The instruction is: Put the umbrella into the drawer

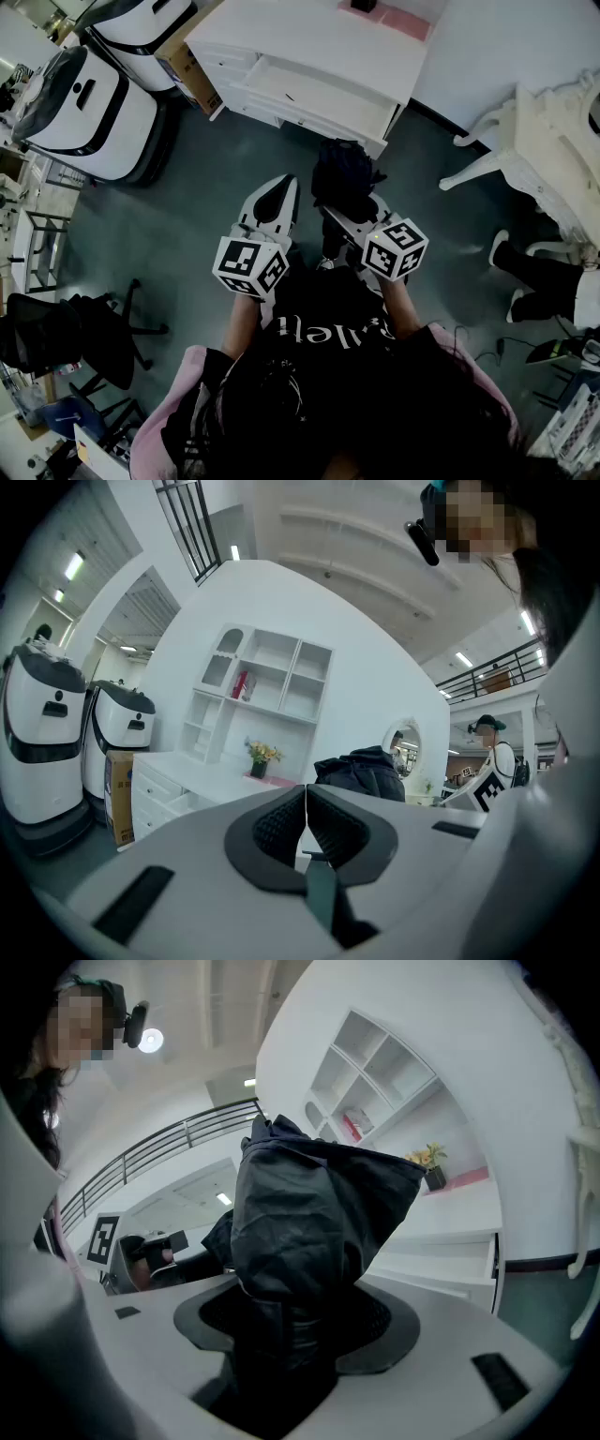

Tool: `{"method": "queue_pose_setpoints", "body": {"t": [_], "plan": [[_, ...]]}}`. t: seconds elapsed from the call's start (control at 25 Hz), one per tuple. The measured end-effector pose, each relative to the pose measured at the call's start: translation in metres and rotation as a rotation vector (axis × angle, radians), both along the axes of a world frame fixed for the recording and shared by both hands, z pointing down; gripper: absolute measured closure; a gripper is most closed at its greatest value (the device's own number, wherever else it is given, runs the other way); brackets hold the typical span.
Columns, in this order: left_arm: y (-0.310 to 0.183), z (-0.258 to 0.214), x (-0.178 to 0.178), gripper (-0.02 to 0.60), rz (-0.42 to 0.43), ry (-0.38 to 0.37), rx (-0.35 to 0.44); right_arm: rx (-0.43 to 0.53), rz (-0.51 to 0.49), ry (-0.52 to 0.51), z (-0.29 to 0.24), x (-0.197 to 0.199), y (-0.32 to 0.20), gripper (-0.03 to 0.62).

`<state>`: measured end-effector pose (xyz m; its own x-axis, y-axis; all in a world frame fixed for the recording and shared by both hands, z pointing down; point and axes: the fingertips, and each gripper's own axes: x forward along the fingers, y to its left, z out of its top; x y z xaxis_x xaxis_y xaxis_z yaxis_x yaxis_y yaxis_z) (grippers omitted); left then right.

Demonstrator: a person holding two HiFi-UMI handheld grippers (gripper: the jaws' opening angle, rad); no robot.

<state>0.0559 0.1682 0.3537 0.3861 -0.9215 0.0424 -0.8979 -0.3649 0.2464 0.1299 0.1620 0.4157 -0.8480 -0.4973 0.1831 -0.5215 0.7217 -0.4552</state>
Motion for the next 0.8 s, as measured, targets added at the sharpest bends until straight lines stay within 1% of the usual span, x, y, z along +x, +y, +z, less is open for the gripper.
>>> {"method": "queue_pose_setpoints", "body": {"t": [0.44, 0.8], "plan": [[0.005, -0.002, 0.003, 0.565, -0.006, -0.007, 0.002, 0.000, -0.001, -0.016, -0.004, 0.004, 0.004, 0.309], [0.008, 0.000, 0.012, 0.565, 0.000, -0.020, -0.015, -0.004, -0.014, -0.006, -0.002, 0.008, 0.008, 0.309]]}}
